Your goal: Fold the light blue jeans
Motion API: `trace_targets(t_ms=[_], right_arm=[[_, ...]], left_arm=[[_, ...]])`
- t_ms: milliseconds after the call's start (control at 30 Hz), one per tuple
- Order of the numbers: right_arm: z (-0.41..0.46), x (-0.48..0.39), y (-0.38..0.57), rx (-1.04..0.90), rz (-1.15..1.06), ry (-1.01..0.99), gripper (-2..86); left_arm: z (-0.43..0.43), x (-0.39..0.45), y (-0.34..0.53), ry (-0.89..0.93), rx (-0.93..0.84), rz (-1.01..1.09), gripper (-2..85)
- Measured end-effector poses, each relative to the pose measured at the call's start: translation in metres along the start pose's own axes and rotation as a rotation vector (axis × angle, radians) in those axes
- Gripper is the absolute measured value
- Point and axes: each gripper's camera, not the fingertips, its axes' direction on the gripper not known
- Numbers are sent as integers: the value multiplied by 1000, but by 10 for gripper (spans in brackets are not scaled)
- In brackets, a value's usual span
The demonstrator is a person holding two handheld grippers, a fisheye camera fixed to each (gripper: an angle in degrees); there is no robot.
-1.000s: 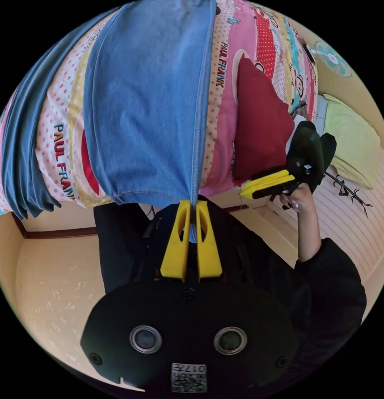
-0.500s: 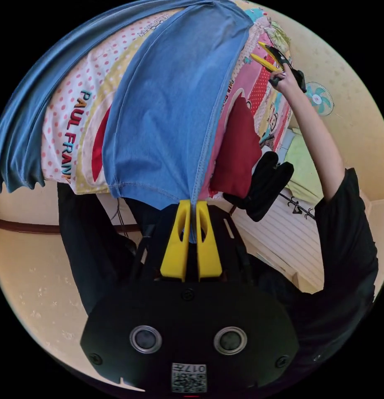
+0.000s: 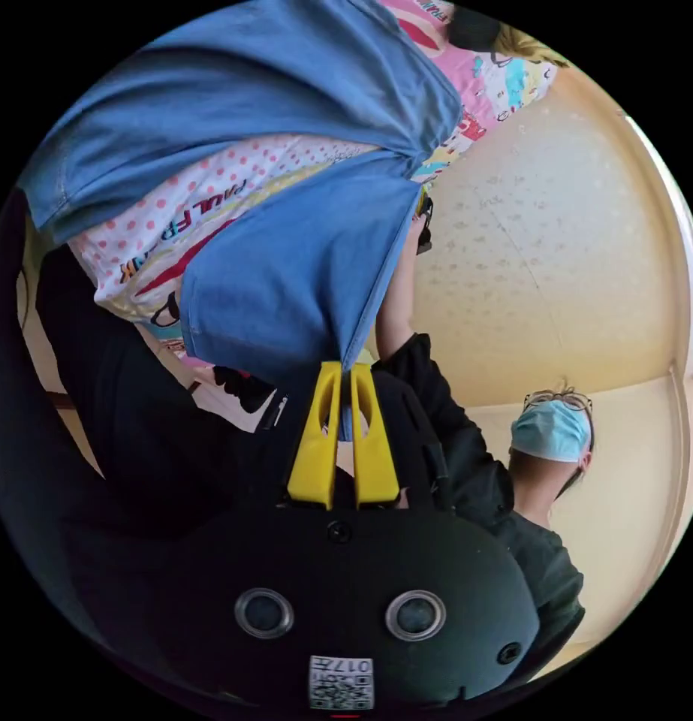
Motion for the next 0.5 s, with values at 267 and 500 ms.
trace_targets(t_ms=[267,500], right_arm=[[216,-124,8,-161,-131,25,68],[228,-116,122,-202,-265,-95,96]], left_arm=[[-162,-5,-19,67,210,-27,1],[-231,-37,-67,-151,230,-43,4]])
